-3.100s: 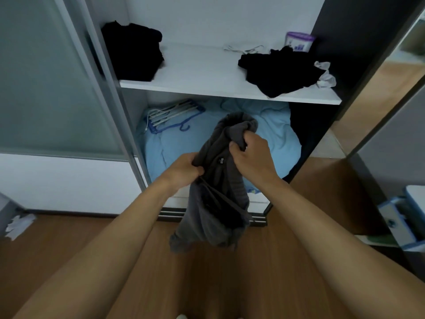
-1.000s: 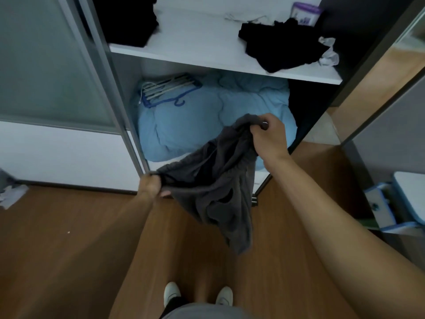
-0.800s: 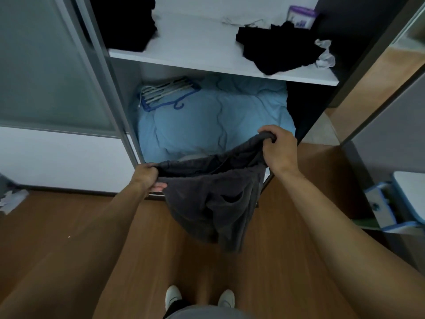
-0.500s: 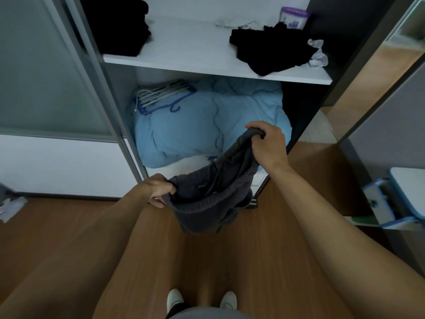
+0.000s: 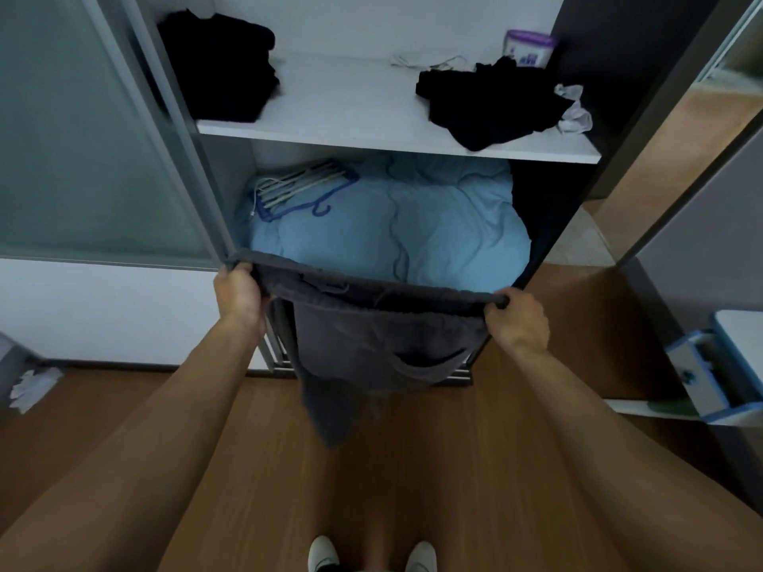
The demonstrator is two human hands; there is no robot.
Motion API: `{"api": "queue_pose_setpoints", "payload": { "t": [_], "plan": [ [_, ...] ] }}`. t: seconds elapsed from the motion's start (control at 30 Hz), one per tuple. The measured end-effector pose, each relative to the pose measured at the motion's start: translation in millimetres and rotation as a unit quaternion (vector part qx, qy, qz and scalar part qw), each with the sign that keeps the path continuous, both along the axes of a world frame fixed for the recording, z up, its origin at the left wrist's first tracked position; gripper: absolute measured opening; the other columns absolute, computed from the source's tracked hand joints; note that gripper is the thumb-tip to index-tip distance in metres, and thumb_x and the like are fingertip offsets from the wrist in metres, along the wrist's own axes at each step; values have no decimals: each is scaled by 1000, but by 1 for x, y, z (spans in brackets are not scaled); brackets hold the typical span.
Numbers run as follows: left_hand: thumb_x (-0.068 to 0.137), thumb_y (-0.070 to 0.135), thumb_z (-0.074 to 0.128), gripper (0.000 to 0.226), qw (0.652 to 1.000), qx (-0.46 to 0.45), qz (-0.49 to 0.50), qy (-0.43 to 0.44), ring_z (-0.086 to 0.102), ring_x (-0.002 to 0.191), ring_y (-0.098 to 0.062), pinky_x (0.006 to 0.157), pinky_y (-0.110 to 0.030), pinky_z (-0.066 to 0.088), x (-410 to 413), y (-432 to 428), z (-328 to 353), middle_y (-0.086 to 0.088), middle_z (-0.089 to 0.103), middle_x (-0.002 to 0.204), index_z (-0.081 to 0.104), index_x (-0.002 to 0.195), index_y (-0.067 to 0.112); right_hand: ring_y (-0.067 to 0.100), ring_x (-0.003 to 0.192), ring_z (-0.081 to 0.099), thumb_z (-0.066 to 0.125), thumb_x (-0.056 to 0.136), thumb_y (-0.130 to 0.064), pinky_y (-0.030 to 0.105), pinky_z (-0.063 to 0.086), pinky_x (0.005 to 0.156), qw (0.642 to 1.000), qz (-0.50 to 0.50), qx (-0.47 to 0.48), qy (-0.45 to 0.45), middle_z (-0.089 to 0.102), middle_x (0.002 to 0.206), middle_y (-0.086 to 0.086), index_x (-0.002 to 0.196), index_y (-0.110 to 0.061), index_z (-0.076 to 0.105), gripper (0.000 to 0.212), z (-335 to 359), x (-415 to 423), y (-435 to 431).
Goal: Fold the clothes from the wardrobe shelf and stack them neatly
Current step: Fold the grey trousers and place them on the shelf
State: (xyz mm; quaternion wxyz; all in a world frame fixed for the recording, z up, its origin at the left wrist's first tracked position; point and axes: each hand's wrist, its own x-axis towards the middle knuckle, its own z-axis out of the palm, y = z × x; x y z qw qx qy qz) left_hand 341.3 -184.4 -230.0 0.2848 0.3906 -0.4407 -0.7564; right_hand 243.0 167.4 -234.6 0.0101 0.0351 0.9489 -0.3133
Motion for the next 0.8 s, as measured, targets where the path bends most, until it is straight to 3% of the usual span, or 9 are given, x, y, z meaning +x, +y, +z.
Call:
{"api": "queue_pose_setpoints", "payload": {
  "t": [0.1, 0.17, 0.23, 0.3, 0.4, 0.47, 0.57, 0.63, 0.8],
  "plan": [
    [97, 8, 39, 25, 1000, -14, -3, 13, 66, 87, -22, 53, -24, 54, -1, 4, 3, -4, 68, 95, 60, 107, 19, 27, 72, 72, 52, 98, -8, 34, 62, 60, 967, -114, -201, -108, 67, 99, 9, 102, -17, 65, 16, -11, -3, 1],
    [96, 4, 38, 25, 999, -15, 5, 29, 64, 90, -23, 57, -26, 54, -1, 8, 3, -6, 65, 98, 55, 104, 20, 29, 85, 68, 49, 98, 1, 24, 57, 48, 927, -144, -332, -96, 64, 102, 10, 93, -18, 64, 25, -11, -6, -7],
    [96, 1, 35, 34, 999, -14, 6, 50, 63, 89, -19, 62, -28, 56, 2, 9, 3, -5, 62, 107, 52, 110, 27, 29, 94, 65, 51, 97, 4, 21, 56, 51, 896, -136, -418, -61, 65, 98, 7, 84, -21, 67, 33, -5, -7, -16],
    [95, -2, 32, 48, 997, -20, -23, 67, 66, 87, -18, 67, -30, 58, 5, 7, 5, -2, 65, 108, 61, 109, 34, 27, 97, 65, 53, 94, 6, 26, 58, 66, 882, -84, -462, -34, 68, 94, 3, 79, -26, 71, 40, 5, -7, -24],
    [89, -8, 30, 49, 992, -32, -61, 106, 63, 76, -21, 68, -29, 54, 7, 3, 12, -6, 64, 87, 68, 81, 22, 25, 102, 63, 49, 91, 12, 32, 57, 87, 878, 19, -478, -15, 69, 100, 4, 81, -20, 71, 41, 20, -8, -32],
    [85, -9, 30, 47, 991, -34, -71, 106, 59, 72, -20, 69, -28, 51, 5, 3, 22, -4, 60, 78, 64, 71, 20, 27, 103, 63, 40, 84, 21, 37, 54, 91, 874, 88, -479, -14, 68, 103, 9, 77, -13, 66, 44, 31, -9, -35],
    [79, -11, 30, 44, 990, -47, -103, 90, 58, 71, -20, 70, -28, 49, 1, 3, 36, -4, 59, 73, 61, 68, 18, 27, 102, 65, 31, 68, 27, 35, 54, 88, 898, 178, -402, -12, 71, 97, 12, 66, -8, 58, 45, 53, -10, -40],
    [75, -12, 29, 40, 982, -82, -155, 74, 59, 68, -20, 67, -25, 50, -1, 11, 44, -6, 58, 72, 58, 69, 15, 22, 97, 66, 30, 64, 26, 26, 54, 83, 921, 232, -312, -26, 73, 92, 9, 64, -8, 58, 45, 66, -10, -46],
    [76, -18, 35, 41, 918, -257, -301, 19, 60, 66, -8, 61, -19, 46, -15, 45, 61, 1, 64, 74, 61, 76, 14, 11, 87, 65, 42, 71, 20, 18, 52, 80, 934, 265, -239, -17, 72, 90, 6, 79, -10, 72, 44, 80, 5, -76]
  ]
}}
